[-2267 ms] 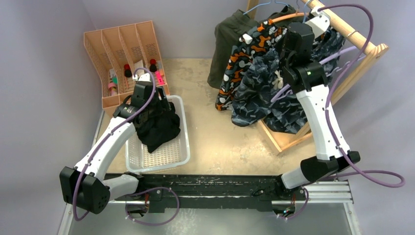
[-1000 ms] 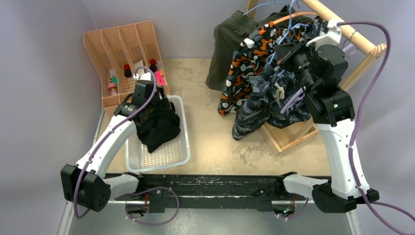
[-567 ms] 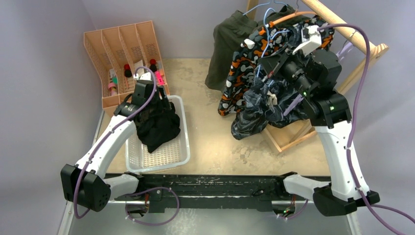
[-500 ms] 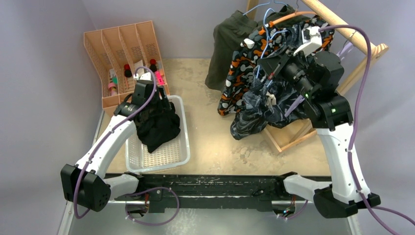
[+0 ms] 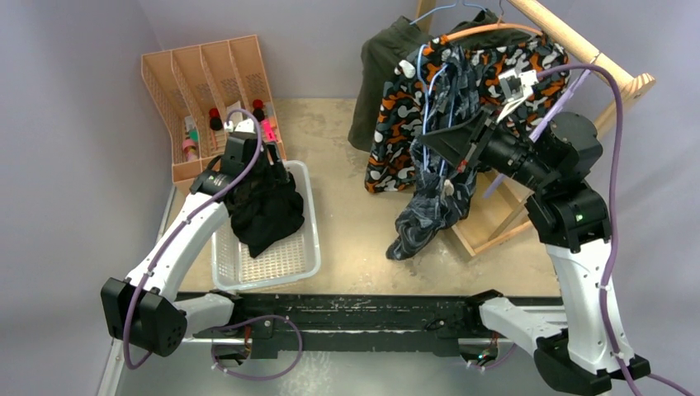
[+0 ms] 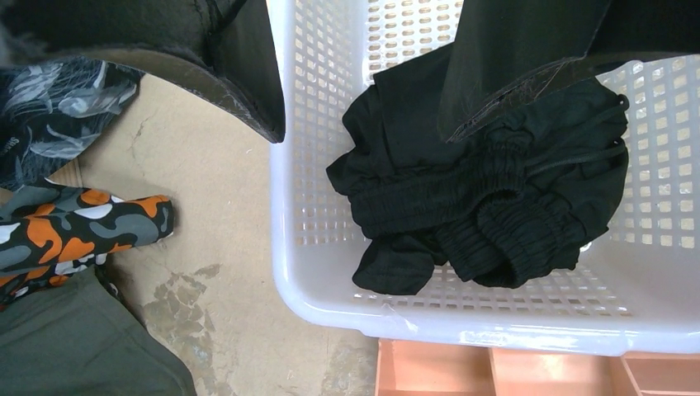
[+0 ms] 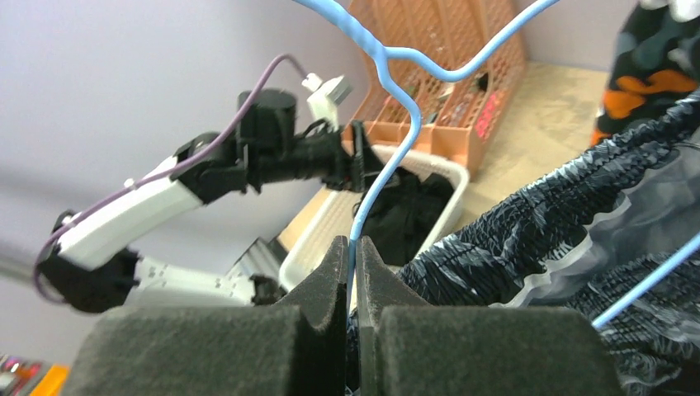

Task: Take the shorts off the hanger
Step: Pick up the hanger from the clothes rod.

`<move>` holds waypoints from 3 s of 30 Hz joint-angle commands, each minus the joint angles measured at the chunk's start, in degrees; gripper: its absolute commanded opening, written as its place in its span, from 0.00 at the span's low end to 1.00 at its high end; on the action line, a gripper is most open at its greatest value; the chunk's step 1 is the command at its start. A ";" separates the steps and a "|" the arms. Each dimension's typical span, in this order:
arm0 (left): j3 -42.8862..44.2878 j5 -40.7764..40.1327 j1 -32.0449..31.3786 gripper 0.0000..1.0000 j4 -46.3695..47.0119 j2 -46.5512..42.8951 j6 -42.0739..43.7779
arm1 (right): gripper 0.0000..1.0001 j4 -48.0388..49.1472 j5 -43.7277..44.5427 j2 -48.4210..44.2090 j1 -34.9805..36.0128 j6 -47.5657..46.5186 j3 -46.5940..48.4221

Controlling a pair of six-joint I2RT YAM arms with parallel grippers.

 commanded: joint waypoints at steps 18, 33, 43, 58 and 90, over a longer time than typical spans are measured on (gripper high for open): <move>3.19 3.47 0.01 0.66 2.96 0.03 -2.12 | 0.00 17.27 -17.72 -9.14 0.21 8.89 -15.90; 9.02 7.93 0.01 0.66 5.76 -3.70 -5.77 | 0.00 13.99 -19.02 1.25 0.59 2.62 -6.29; 3.56 35.36 -0.14 0.70 42.15 -5.61 -30.33 | 0.00 16.01 -12.57 4.63 7.05 1.50 -9.58; -3.90 24.67 -3.71 0.69 42.98 -7.35 -52.75 | 0.00 21.58 -6.75 8.03 13.78 2.39 -13.61; -7.02 19.47 -10.93 0.00 50.42 -1.71 -61.87 | 0.03 21.32 -6.72 10.40 16.47 -0.99 -18.31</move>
